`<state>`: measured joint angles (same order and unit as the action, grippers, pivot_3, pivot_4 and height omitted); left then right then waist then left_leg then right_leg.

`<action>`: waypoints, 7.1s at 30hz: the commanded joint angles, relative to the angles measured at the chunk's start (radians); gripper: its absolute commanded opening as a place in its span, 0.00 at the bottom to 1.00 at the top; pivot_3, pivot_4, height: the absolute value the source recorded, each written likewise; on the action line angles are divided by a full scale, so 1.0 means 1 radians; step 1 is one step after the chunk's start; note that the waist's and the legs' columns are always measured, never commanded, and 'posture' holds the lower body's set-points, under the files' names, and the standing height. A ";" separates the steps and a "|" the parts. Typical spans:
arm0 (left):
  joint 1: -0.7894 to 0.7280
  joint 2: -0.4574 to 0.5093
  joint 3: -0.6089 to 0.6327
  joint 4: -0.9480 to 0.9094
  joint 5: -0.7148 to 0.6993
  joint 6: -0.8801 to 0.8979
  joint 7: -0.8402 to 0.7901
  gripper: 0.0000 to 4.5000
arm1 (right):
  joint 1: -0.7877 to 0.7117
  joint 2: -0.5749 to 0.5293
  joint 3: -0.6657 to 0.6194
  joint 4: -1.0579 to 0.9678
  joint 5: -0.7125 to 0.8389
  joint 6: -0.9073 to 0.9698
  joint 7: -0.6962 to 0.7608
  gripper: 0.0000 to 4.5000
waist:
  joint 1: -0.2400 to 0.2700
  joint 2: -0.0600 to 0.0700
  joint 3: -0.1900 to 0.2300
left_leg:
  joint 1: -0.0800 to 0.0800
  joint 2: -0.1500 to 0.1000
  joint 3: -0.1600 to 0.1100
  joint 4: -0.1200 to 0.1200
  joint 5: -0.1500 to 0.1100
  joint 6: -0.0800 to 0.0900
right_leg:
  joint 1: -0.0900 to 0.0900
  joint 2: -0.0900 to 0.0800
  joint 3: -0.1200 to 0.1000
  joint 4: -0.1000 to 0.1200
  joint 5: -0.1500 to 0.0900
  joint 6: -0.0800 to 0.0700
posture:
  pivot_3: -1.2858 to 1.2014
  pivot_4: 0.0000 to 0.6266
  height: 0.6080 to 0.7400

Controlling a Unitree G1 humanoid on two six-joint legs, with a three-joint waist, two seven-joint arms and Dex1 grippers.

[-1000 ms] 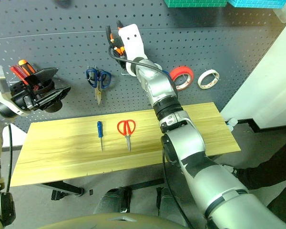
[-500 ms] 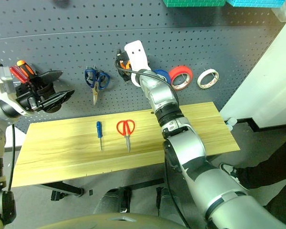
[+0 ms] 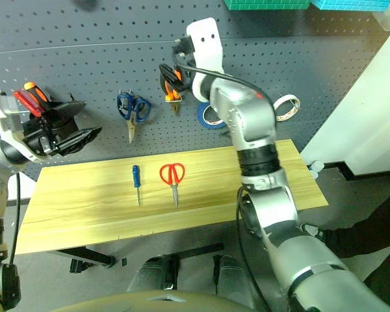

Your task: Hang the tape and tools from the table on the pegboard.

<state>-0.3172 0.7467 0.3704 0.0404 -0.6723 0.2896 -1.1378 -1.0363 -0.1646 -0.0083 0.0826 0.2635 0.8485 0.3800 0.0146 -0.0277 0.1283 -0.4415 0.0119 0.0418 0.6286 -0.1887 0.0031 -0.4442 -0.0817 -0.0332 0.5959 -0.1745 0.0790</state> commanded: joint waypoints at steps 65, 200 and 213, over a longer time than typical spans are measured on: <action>-0.322 -0.852 -0.349 0.467 0.572 0.660 1.240 1.00 | 0.361 -0.580 0.104 0.428 -0.063 -0.782 1.065 0.99 | 0.047 0.004 0.024 | -0.002 0.001 0.002 0.009 -0.003 0.005 | 0.001 0.000 0.000 -0.003 -0.004 -0.006 | 0.52 0.30 1.00; -0.113 -0.617 -0.367 -0.112 0.681 0.195 1.111 0.14 | 0.326 -0.604 -0.027 0.160 0.139 -0.543 1.001 1.00 | 0.049 0.014 0.030 | -0.003 0.000 0.007 0.021 -0.009 0.010 | 0.007 -0.001 0.001 -0.006 0.001 0.001 | 0.54 0.11 1.00; -0.060 -0.564 -0.369 -0.221 0.653 0.111 1.005 0.99 | 0.398 -0.624 -0.050 0.112 0.155 -0.542 0.982 1.00 | 0.048 0.014 0.030 | -0.003 0.000 0.007 0.021 -0.009 0.010 | 0.007 -0.001 0.002 -0.005 0.001 0.000 | 0.54 0.13 1.00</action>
<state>-0.3830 0.1729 -0.0138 -0.1184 -0.0057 0.4463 -0.1097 -0.6367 -0.7676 -0.0179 0.2332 0.3979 0.3157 1.3629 0.0622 -0.0133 0.1578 -0.4439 0.0120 0.0484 0.6496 -0.1973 0.0126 -0.4376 -0.0829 -0.0317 0.5912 -0.1735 0.0787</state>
